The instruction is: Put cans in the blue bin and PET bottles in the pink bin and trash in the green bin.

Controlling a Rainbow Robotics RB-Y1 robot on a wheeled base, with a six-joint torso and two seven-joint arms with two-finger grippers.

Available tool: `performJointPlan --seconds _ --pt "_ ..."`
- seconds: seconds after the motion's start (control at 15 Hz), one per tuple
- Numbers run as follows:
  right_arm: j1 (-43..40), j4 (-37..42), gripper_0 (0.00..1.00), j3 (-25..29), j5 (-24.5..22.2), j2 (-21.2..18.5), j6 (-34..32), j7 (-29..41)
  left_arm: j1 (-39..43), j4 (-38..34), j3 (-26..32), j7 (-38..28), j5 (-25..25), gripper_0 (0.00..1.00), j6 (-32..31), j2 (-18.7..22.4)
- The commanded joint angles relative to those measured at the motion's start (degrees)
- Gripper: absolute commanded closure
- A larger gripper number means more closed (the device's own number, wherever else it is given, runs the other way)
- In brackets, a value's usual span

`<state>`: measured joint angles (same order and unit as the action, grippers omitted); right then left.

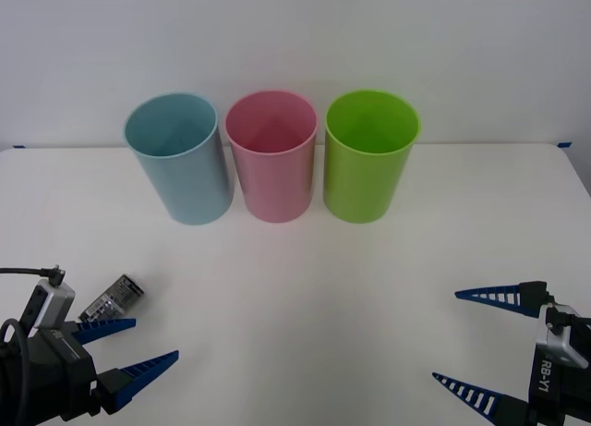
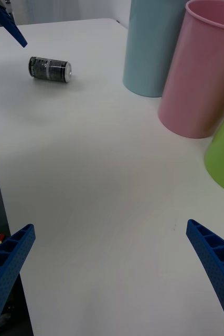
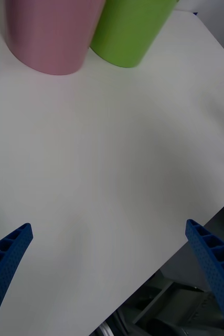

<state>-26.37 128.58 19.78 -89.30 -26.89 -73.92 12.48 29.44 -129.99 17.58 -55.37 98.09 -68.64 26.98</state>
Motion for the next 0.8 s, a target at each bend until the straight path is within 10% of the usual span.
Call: performJointPlan --seconds 0.07,0.8 --pt "0.0 0.0 0.0 0.0 0.0 0.0 0.0 0.0 0.0 0.0 0.0 0.0 0.0 0.0 0.0 0.0" --pt "0.0 0.0 0.0 0.0 0.0 0.0 0.0 0.0 0.0 0.0 0.0 0.0 0.0 0.0 0.0 0.0"
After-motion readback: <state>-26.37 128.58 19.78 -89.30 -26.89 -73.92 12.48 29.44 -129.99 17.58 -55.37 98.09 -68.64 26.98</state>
